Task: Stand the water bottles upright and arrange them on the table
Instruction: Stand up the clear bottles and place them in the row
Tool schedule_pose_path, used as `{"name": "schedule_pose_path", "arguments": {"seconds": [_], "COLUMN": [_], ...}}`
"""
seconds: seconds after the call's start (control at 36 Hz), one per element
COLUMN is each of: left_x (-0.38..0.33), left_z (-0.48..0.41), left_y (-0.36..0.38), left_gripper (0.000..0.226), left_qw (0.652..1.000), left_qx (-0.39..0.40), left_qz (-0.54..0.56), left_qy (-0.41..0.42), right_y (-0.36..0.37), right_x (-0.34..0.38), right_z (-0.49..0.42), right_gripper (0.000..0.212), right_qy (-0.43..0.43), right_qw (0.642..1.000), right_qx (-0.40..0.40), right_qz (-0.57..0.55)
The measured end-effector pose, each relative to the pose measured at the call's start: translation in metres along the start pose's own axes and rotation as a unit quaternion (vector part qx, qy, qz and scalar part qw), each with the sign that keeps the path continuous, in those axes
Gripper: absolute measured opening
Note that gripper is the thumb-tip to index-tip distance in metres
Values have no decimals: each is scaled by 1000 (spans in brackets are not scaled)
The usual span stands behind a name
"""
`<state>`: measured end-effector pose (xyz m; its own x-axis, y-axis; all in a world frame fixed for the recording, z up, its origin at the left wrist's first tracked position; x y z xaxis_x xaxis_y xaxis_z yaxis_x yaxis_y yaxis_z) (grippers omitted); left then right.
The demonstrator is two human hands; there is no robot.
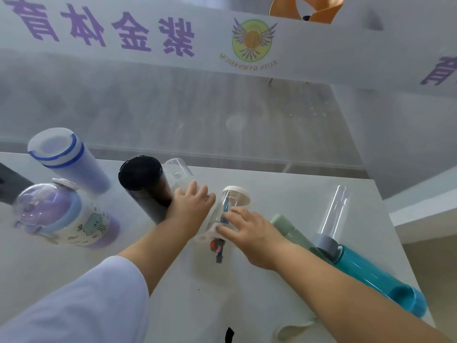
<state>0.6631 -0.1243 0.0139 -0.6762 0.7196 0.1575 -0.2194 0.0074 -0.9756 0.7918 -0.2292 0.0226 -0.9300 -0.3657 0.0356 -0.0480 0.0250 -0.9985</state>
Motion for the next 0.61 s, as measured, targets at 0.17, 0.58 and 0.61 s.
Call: {"name": "schedule_pose_path", "arguments": {"seconds": [0.17, 0.58, 0.61], "left_x": [-1, 6, 9], "left_z": [-6, -16, -16], "left_y": [2, -23, -28], "left_gripper": [74, 80, 80], "left_qw": [998, 990, 983], "left_qx": [42, -80, -87], "left_qz": [-47, 89, 135], "left_qy": [-10, -70, -92], "right_y": [24, 37, 37], "right_x": [-3, -6, -7], "right_z": [-6, 5, 6], "right_gripper": [84, 56, 56], "right_qy": [-47, -71, -73], "right_qw": [998, 984, 983], "right_qx": [-38, -108, -119], "right_qz": [17, 119, 122]}}
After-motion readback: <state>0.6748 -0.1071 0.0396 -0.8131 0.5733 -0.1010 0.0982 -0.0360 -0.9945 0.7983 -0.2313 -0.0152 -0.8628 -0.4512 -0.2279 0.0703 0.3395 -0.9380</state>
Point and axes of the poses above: each hand's wrist, its own z-axis away from the middle knuckle, its own y-axis out of the palm, x = y × z, the point moved 2 cm from there along -z, towards the middle knuckle, and after that the axes turned 10 degrees about -x, right-handed, at the moved point
